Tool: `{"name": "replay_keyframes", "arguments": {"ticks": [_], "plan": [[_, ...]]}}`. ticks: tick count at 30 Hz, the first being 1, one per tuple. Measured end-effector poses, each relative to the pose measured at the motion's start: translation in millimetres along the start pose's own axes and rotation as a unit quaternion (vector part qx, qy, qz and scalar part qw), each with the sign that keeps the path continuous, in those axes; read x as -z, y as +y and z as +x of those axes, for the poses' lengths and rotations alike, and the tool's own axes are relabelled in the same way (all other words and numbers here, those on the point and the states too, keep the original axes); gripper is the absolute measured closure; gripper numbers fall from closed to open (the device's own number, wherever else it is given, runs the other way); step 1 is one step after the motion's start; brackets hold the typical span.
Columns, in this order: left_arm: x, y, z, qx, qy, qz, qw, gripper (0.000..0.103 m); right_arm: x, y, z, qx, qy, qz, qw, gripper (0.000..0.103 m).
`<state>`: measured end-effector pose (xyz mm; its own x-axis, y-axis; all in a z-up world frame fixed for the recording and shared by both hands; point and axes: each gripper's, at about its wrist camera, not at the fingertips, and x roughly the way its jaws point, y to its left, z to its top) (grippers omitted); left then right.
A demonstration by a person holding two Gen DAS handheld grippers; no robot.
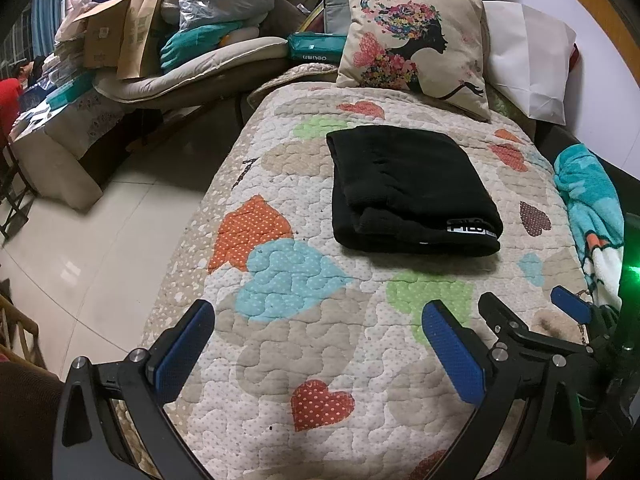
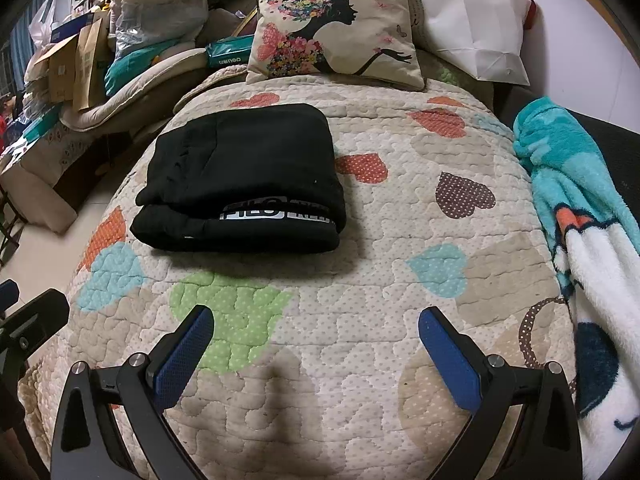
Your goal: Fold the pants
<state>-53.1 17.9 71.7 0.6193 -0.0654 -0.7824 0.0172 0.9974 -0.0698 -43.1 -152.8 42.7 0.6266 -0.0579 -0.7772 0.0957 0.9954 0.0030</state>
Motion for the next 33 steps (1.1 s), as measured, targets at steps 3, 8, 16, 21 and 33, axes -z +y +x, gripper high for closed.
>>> {"name": "replay_keyframes", "arguments": {"ticks": [3,8,16,21,33], "plan": [[0,0,0,0.000,0.000,0.000,1.0000,0.000,0,0,0,0.000,0.000,-0.001,1.000,0.000],[0,-1,1,-0.001,-0.001,0.000,1.0000,0.000,0,1,0,0.000,0.000,-0.001,1.000,0.000],[2,0,4,-0.005,0.000,0.004,1.0000,0.000,1,3,1,0.000,0.000,-0.002,1.000,0.000],[5,0,8,-0.007,0.002,0.007,0.9999,0.000,1,2,2,-0.001,0.001,-0.003,1.000,0.000],[8,1,14,-0.010,0.003,0.011,0.9999,0.000,1,3,3,-0.001,0.001,-0.004,1.000,0.000]]}}
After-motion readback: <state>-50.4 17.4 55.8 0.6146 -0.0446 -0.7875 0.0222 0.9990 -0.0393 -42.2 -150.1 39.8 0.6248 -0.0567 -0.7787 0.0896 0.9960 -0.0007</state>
